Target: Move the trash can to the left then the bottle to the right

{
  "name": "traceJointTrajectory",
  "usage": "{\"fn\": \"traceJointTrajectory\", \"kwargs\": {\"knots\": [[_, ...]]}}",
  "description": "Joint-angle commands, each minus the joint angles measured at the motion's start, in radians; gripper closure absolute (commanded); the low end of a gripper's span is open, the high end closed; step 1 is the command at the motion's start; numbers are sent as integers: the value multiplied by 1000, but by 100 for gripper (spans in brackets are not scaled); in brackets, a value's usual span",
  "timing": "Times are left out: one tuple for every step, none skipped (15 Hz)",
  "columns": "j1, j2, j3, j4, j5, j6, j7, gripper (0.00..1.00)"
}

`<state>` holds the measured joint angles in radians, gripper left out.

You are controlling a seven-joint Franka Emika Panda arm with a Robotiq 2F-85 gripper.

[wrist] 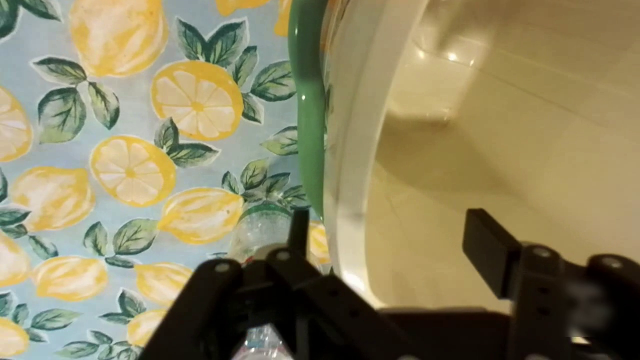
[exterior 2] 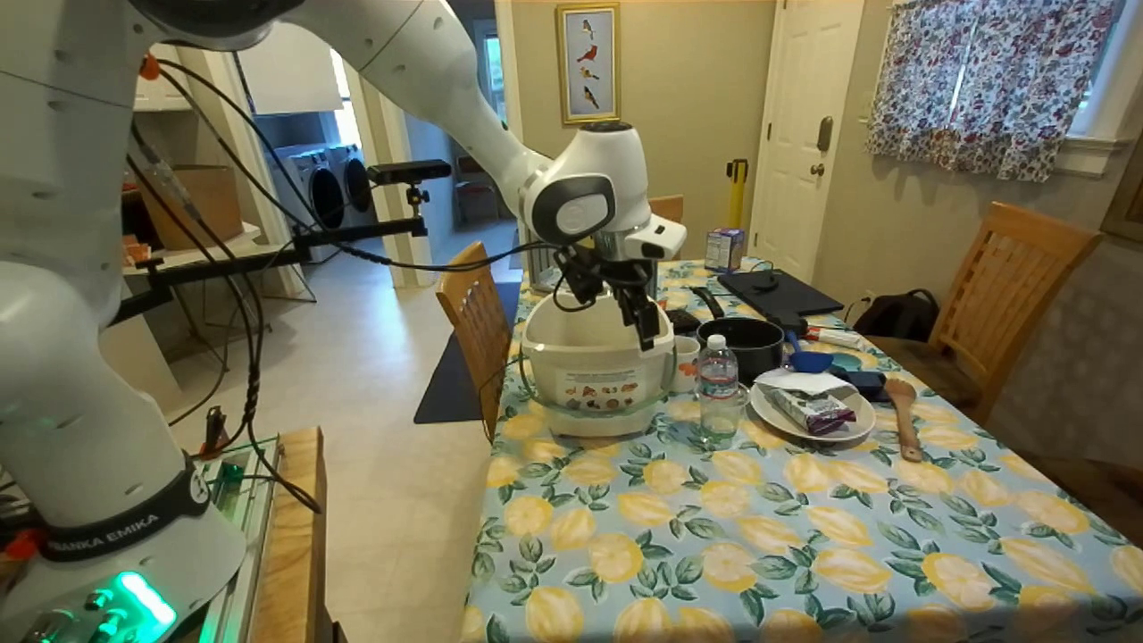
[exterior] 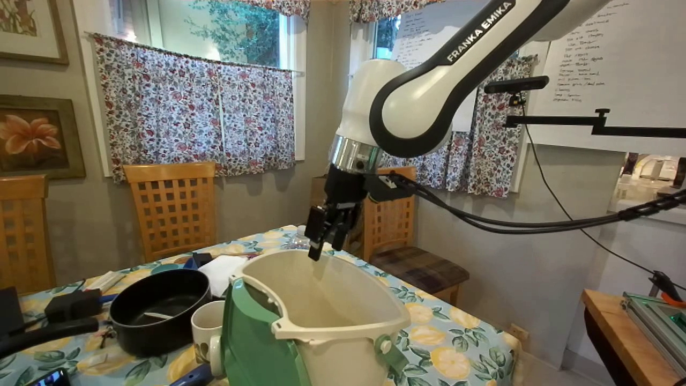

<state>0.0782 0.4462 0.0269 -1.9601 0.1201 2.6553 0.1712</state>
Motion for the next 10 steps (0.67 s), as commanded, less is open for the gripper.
{"fn": "traceJointTrajectory", "kwargs": {"knots": [[9, -96, -39, -48, -43, 1, 30, 0], [6, -109, -49, -44, -53, 0, 30, 0], [3, -117, -60, -37, -63, -3, 28, 0], [-4, -121, -67, -25, -71, -14, 21, 0], [-8, -121, -79, -14, -81, -18, 24, 0], [-14, -115, -87, 4, -87, -35, 25, 0], [-19, -108, -95, 17, -92, -43, 24, 0], [-24, -98, -100, 31, -97, -53, 22, 0], [-27, -88, -109, 42, -108, -61, 20, 0], [-29, -79, -115, 52, -120, -71, 20, 0]]}}
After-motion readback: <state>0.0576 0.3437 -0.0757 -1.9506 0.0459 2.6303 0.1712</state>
